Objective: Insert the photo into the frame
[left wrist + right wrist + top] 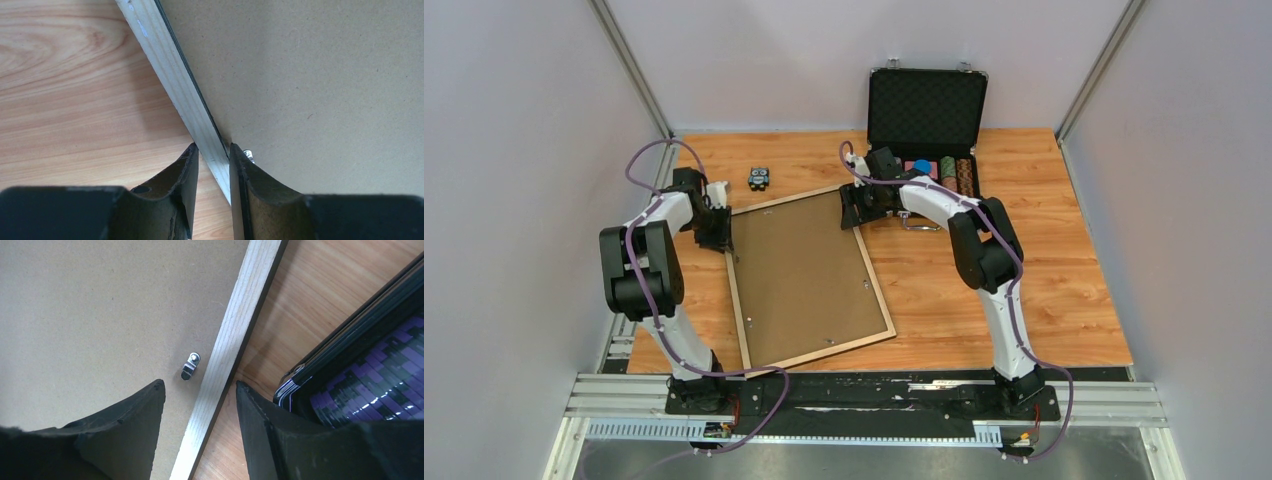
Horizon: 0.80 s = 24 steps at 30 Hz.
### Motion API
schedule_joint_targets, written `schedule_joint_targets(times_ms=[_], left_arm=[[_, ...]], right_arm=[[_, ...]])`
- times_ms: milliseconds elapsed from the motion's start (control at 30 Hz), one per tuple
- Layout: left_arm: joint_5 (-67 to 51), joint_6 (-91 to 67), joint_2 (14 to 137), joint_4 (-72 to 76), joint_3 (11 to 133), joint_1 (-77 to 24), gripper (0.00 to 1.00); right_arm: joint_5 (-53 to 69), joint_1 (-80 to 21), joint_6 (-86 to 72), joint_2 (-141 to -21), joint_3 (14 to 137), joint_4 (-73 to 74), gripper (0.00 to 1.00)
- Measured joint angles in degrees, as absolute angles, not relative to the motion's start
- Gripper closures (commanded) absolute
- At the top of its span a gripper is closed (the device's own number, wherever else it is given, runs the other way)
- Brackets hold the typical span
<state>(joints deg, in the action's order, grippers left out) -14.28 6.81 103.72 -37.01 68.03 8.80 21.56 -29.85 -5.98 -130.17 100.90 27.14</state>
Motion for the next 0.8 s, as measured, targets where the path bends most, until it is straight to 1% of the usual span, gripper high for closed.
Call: schedule_joint_targets(times_ms=[100,367,800], left_arm=[[-14.04,5.98,103.72,-36.97,68.03,8.82,0.69],[-13.80,4.62,103.72,-36.91,68.03,9.04,0.71],[-13.87,3.84,103.72,-36.91,68.03,9.06,0.72]], right_arm=[[21.52,-29.89,-5.98,-130.17,100.90,27.14,0.43],[20.34,-30.06,-5.98,-130.54,101.58,27.18,0.44],[12.97,-32.29,-5.89,-132.16,104.33,26.68,0.47]])
